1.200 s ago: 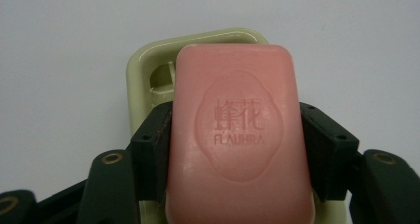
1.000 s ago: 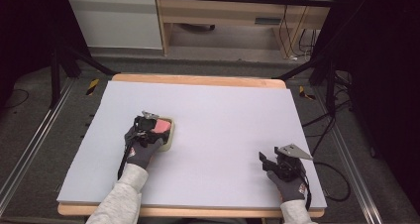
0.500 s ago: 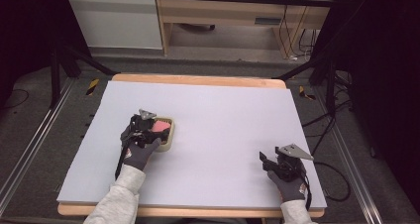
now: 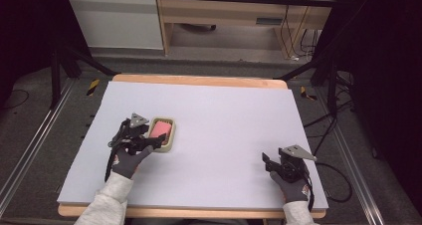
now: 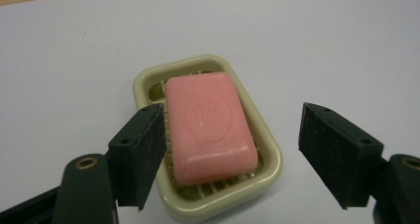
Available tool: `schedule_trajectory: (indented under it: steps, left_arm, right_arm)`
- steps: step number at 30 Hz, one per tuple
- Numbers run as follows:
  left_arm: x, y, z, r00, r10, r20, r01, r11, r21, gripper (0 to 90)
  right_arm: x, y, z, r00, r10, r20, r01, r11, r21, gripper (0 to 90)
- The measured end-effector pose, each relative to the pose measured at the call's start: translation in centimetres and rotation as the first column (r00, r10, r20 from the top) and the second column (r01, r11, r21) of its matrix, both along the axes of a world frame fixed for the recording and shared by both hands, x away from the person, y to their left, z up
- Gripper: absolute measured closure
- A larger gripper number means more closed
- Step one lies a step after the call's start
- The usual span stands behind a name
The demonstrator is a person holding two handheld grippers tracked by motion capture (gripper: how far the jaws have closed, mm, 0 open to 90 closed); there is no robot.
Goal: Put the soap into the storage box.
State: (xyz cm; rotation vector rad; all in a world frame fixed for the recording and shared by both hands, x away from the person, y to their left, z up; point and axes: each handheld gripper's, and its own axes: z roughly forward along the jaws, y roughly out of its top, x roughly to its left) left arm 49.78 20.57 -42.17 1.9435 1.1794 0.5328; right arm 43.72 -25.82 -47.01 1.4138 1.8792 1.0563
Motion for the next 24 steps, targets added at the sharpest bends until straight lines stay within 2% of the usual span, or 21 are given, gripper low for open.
schedule_trajectory:
  steps: [5,13,24]
  left_arm:
    - [-1.1,1.5,-0.6,0.9999,-0.001,0.015,0.001,1.0,0.005,24.8]
    - [-2.5,4.5,-1.9,0.9999,0.015,0.006,-0.014,0.9998,-0.014,23.0]
    - [-3.7,7.5,-3.7,0.9982,0.061,0.0,-0.061,0.9981,0.014,22.0]
  right_arm:
    - [-0.1,-0.1,-0.1,0.9999,-0.006,-0.015,0.006,1.0,0.009,31.6]
    - [-0.1,-0.6,-0.4,0.9995,-0.014,-0.027,0.014,1.0,-0.001,28.9]
    - [-0.3,-1.1,-0.5,0.9989,-0.031,-0.035,0.031,0.999,0.012,26.7]
